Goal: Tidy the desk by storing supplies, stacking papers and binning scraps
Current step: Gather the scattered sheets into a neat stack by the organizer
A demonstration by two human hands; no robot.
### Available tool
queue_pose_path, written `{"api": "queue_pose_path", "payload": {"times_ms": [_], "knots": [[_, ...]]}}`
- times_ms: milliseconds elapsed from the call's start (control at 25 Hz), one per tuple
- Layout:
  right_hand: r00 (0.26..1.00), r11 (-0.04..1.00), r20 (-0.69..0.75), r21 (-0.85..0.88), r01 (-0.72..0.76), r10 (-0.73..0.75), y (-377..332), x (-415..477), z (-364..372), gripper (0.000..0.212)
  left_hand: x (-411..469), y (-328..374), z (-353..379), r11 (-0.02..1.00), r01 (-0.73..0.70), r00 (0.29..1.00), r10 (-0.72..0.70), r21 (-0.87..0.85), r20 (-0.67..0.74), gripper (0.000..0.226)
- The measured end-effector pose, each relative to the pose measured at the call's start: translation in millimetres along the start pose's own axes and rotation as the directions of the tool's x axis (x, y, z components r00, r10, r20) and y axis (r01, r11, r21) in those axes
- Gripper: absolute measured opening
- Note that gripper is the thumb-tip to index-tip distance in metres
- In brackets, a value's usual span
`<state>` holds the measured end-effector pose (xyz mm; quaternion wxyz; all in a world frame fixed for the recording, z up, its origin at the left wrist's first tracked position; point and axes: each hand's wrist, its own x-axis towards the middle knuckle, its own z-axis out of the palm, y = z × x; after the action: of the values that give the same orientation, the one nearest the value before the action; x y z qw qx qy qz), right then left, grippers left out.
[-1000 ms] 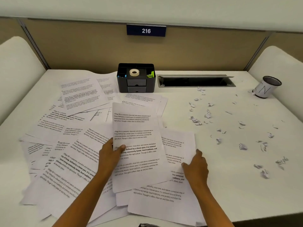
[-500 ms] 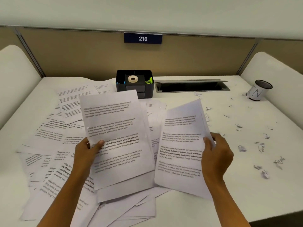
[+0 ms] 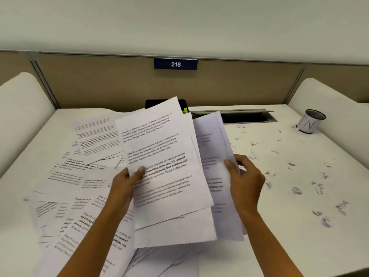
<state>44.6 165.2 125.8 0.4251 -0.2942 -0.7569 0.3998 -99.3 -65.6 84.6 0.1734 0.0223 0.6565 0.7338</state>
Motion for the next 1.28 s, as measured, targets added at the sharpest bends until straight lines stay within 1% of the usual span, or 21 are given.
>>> {"api": "queue_pose_path", "payload": {"times_ms": [40,120,200,280,320,400,480,560,640,720,760,840,880,960,1040,1080,1160,1200,1280], "knots": [[0.999,0.999,0.032,0.031,-0.022,0.021,-3.6,-1.2,2.8,0.012,0.3,-2.6,5.6,0.999,0.021,1.0,-0.021,-0.032,0.013,0.04],[0.993,0.993,0.097,0.088,-0.073,0.065,-8.5,-3.6,7.9,0.005,-0.8,-6.9,14.3,0.994,0.045,0.998,-0.04,-0.098,0.052,0.041],[0.984,0.985,0.147,0.123,-0.119,0.101,-9.2,-5.7,11.7,0.005,-1.7,-9.1,19.5,0.993,0.049,0.996,-0.041,-0.109,0.076,0.04],[0.978,0.984,0.179,0.121,-0.131,0.108,-8.4,-7.9,15.2,0.01,-3.8,-7.2,23.5,0.994,0.029,0.997,-0.021,-0.11,0.073,0.038],[0.973,0.984,0.204,0.124,-0.131,0.104,-7.5,-9.2,17.4,0.013,-4.9,-5.3,25.9,0.994,0.015,0.998,-0.007,-0.105,0.067,0.037],[0.957,0.983,0.277,0.128,-0.131,0.092,-5.7,-11.2,22.9,0.021,-8.0,-0.5,30.2,0.998,-0.033,0.998,0.035,-0.045,0.053,0.037],[0.929,0.988,0.362,0.092,-0.121,0.08,-6.7,-11.1,27.6,0.02,-13.2,5.9,35.1,0.994,-0.109,0.993,0.107,0.021,0.055,0.037],[0.911,0.996,0.409,0.044,-0.079,0.055,-9.2,-10.1,31.2,0.029,-19.3,14.5,39.9,0.978,-0.205,0.978,0.203,0.035,0.051,0.032],[0.929,0.996,0.368,0.064,-0.059,0.031,-16.1,-7.0,31.9,0.037,-24.4,26.8,45.5,0.944,-0.322,0.947,0.321,0.064,0.023,0.028],[0.95,0.985,0.311,0.167,-0.045,-0.01,-28.6,-3.7,30.0,0.036,-29.4,41.2,50.7,0.899,-0.43,0.902,0.432,0.082,-0.01,0.025],[0.956,0.974,0.291,0.222,-0.042,-0.026,-33.9,-1.6,29.3,0.04,-31.6,47.6,52.0,0.877,-0.474,0.878,0.477,0.084,-0.027,0.023],[0.961,0.946,0.273,0.32,-0.054,-0.038,-42.5,0.9,27.6,0.047,-36.4,58.3,53.0,0.833,-0.545,0.832,0.551,0.097,-0.063,0.021],[0.96,0.928,0.276,0.368,-0.061,-0.046,-44.1,0.5,27.6,0.046,-39.2,61.3,52.2,0.817,-0.569,0.814,0.576,0.093,-0.077,0.019],[0.952,0.903,0.296,0.425,-0.064,-0.072,-42.2,-4.6,27.3,0.038,-43.5,60.3,49.7,0.801,-0.593,0.795,0.598,0.077,-0.099,0.018],[0.94,0.893,0.337,0.44,-0.1,-0.061,-35.6,-14.5,28.8,0.032,-48.3,53.7,47.7,0.808,-0.585,0.801,0.589,0.073,-0.11,0.02],[0.932,0.885,0.36,0.446,-0.134,-0.04,-32.0,-19.9,30.7,0.033,-50.8,50.3,47.8,0.814,-0.576,0.806,0.58,0.072,-0.113,0.021],[0.925,0.885,0.38,0.427,-0.186,0.011,-27.4,-28.6,35.7,0.043,-54.8,46.6,49.6,0.815,-0.575,0.805,0.58,0.077,-0.122,0.022],[0.929,0.887,0.37,0.421,-0.192,0.025,-28.6,-30.4,37.4,0.047,-56.2,47.6,50.6,0.805,-0.587,0.794,0.593,0.083,-0.133,0.022],[0.94,0.875,0.339,0.445,-0.189,0.031,-32.4,-29.5,37.3,0.045,-57.2,52.0,49.6,0.781,-0.617,0.764,0.623,0.094,-0.168,0.019]]}}
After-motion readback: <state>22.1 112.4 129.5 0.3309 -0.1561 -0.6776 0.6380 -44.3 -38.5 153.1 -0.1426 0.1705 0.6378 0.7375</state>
